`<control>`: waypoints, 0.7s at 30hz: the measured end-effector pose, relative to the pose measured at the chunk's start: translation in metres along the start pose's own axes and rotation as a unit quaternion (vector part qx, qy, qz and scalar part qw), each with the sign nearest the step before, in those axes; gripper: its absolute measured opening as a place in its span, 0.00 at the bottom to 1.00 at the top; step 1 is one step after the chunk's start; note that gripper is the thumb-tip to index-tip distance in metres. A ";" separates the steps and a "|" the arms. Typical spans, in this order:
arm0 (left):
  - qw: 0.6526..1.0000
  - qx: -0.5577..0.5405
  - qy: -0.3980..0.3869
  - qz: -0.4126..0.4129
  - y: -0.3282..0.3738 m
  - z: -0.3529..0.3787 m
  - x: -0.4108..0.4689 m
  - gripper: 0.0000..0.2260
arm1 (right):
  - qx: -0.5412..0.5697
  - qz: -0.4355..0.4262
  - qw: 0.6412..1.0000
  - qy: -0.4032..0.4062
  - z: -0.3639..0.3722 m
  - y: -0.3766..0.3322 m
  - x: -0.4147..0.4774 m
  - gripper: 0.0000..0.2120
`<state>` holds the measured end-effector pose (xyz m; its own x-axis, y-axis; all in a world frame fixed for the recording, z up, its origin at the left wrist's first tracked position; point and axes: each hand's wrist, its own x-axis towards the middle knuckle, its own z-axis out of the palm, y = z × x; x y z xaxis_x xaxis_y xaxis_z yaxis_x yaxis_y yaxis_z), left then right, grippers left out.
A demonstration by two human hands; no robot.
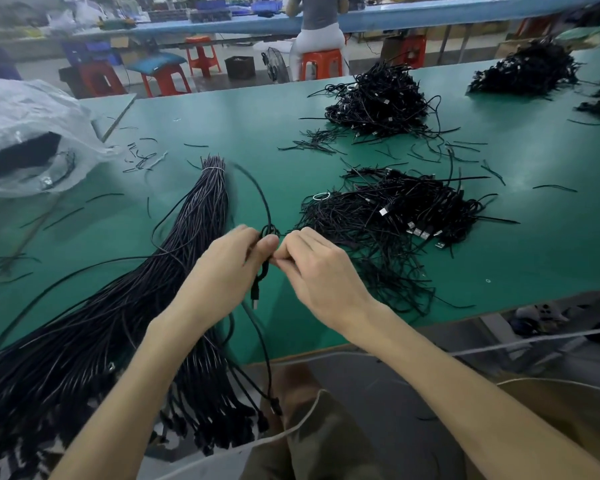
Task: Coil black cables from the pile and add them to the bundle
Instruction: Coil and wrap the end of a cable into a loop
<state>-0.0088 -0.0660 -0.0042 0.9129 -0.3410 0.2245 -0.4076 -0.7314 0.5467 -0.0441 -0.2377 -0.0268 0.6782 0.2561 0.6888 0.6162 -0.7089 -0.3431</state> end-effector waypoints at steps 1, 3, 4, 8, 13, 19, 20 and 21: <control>0.998 0.001 -0.031 -0.049 0.000 0.000 0.003 0.24 | -0.033 -0.030 0.999 -0.004 0.000 0.002 0.001 0.06; 0.983 -0.041 -0.097 -0.151 0.001 -0.001 0.008 0.26 | -0.105 -0.095 0.990 -0.017 0.002 0.005 0.001 0.07; 0.974 -0.049 -0.120 -0.184 0.002 -0.003 0.012 0.26 | -0.135 -0.128 0.982 -0.021 0.002 0.006 0.002 0.07; 0.941 -0.079 -0.230 -0.234 0.009 -0.011 0.022 0.21 | -0.229 -0.243 0.943 -0.011 -0.004 0.015 0.006 0.11; 0.881 -0.198 -0.331 -0.273 0.015 -0.006 0.035 0.17 | -0.270 -0.283 0.920 -0.013 -0.011 0.033 0.007 0.12; 0.951 -0.248 -0.115 -0.144 0.014 0.028 0.030 0.19 | 0.075 0.189 0.977 -0.063 -0.008 0.035 -0.010 0.04; 0.955 -0.252 -0.085 -0.128 0.012 0.031 0.028 0.19 | 0.157 0.258 0.951 -0.058 -0.009 0.033 -0.011 0.03; 0.960 -0.250 -0.058 -0.116 0.011 0.033 0.026 0.19 | 0.213 0.293 0.931 -0.054 -0.010 0.032 -0.012 0.05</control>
<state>0.0099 -0.1022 -0.0195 0.9574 -0.2876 -0.0259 -0.1054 -0.4317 0.8959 -0.0367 -0.2696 -0.0400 0.9700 -0.0112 0.2429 0.2147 -0.4296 -0.8771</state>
